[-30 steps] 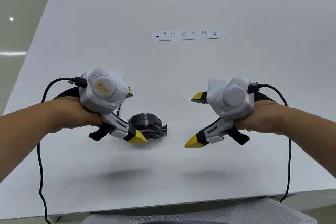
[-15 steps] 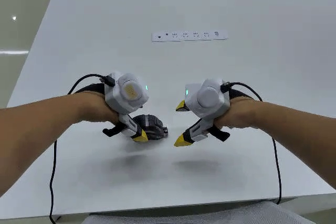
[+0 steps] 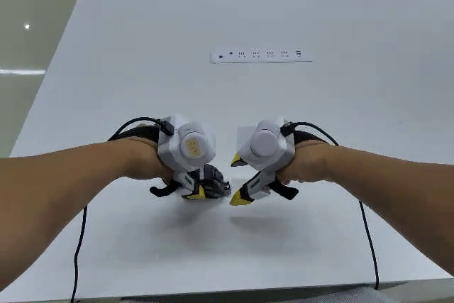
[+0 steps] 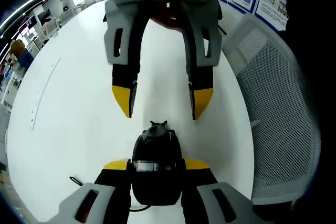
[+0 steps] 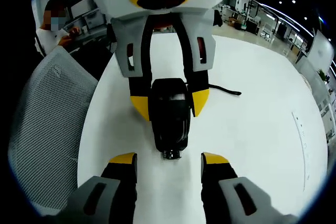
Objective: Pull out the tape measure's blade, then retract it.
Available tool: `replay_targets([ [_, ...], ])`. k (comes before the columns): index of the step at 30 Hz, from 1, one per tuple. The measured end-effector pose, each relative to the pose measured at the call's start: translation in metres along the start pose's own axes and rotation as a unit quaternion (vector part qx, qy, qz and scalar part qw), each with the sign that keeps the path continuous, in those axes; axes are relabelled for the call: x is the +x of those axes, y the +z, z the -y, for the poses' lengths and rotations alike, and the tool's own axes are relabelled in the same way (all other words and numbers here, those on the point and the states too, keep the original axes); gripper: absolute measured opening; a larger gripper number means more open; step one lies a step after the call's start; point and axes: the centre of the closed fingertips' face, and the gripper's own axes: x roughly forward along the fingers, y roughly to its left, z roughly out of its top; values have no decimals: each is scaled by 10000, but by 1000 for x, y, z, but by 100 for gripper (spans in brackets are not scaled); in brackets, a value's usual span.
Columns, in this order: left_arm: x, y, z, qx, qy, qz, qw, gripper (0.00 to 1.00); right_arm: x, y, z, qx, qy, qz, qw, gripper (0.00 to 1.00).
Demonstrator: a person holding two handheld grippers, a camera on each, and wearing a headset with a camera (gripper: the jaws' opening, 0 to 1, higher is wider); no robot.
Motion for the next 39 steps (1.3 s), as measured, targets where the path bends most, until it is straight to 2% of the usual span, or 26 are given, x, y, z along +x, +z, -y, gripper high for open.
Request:
replay_targets([
  [2,0,-1,2,141,-15,-137,9998,33,2,1,-2,-29,28,-23,10000,48],
  [7,0,-2,-2,108,13,-330,9994,33,9,-3,-7,-140,127,-145,9997,39],
  [11,-2,-5,-2,31,-13,-429,9991,32,14,-6,-5,-224,76,-246,9994,34],
  [16,-1,-5,-3,-117,23,-391,9992,32,19,-4,-4,-41,82,-200,9998,25],
  [19,-2,-5,-3,-209,31,-261,9994,32,23,-7,-1,-64,14,-230,9997,22],
  [21,-1,-5,-2,-231,53,-189,9995,32,23,-8,4,-179,-101,-285,9994,16],
  [26,-1,-3,-1,-284,140,-111,9994,32,24,-8,1,-203,-37,-350,9992,15],
  [29,0,-3,-2,-259,144,-143,9995,32,28,-9,0,-207,-59,-454,9987,15],
  [31,0,-3,-2,-282,131,-153,9994,32,30,-11,0,-412,-56,-547,9976,15],
  [35,0,-3,-2,-286,127,-138,9994,33,32,-14,0,-387,-69,-506,9979,16],
  [37,0,-4,-1,-298,136,-130,9994,33,31,-13,1,-30,-63,-409,9991,15],
  [39,0,-4,-1,-306,147,-131,9993,33,32,-13,2,-80,-23,-450,9990,14],
])
